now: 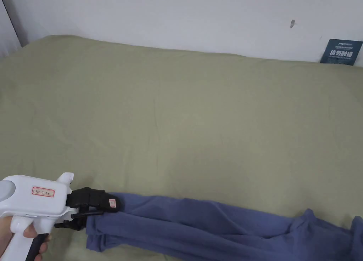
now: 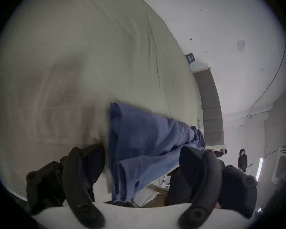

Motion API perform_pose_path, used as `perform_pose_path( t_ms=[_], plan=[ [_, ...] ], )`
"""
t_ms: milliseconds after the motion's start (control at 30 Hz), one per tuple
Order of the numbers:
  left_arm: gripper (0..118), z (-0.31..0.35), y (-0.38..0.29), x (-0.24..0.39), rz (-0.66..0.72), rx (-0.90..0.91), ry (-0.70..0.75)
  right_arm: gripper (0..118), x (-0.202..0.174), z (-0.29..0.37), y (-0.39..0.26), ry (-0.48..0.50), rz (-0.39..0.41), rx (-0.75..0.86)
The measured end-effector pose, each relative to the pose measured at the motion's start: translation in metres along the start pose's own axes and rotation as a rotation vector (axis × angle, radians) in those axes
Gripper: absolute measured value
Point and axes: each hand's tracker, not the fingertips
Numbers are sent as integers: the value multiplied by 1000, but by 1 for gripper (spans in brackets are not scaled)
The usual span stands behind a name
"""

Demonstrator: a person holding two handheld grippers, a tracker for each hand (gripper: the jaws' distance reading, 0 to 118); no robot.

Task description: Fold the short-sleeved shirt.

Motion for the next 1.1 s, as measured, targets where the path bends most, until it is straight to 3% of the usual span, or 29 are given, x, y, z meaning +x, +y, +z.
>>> perform_pose_path(
  t_ms=[33, 100, 133, 167, 233, 400, 567, 767, 933, 1067, 1100],
  plan=[
    [82, -1, 0, 1, 26, -2, -27, 0, 0, 1, -1, -2, 1, -1],
    [22, -8, -4, 1, 37, -16, -37, 0, 0, 1, -2, 0, 7, -1],
    [14, -13, -6, 0, 36, -30, 20, 0, 0, 2, -2, 3, 10, -3],
    [14, -17, -8, -1, -1, -39, 98, 0, -1, 2, -3, 4, 11, -4],
    [13, -13, -6, -4, 64, -8, 13, 0, 0, 2, -3, 9, 6, -8],
    [11, 9, -9, 8, 20, 46, 88, 0, 2, 4, -3, 22, 0, -8],
    [10, 52, -8, 14, 28, 146, 69, 0, 2, 3, -1, 50, -17, 0],
    [10, 109, -15, 17, 8, 221, 210, 0, 7, 0, 4, 81, -28, 13],
    [10, 120, -25, 37, -36, 221, 290, 0, 6, 0, 3, 97, -27, 16],
    [10, 105, -32, 84, -156, 201, 330, 0, 5, 1, 3, 106, -30, 13],
    [10, 113, -29, 63, -190, 198, 335, 0, 5, 1, 3, 107, -29, 13]
  ],
)
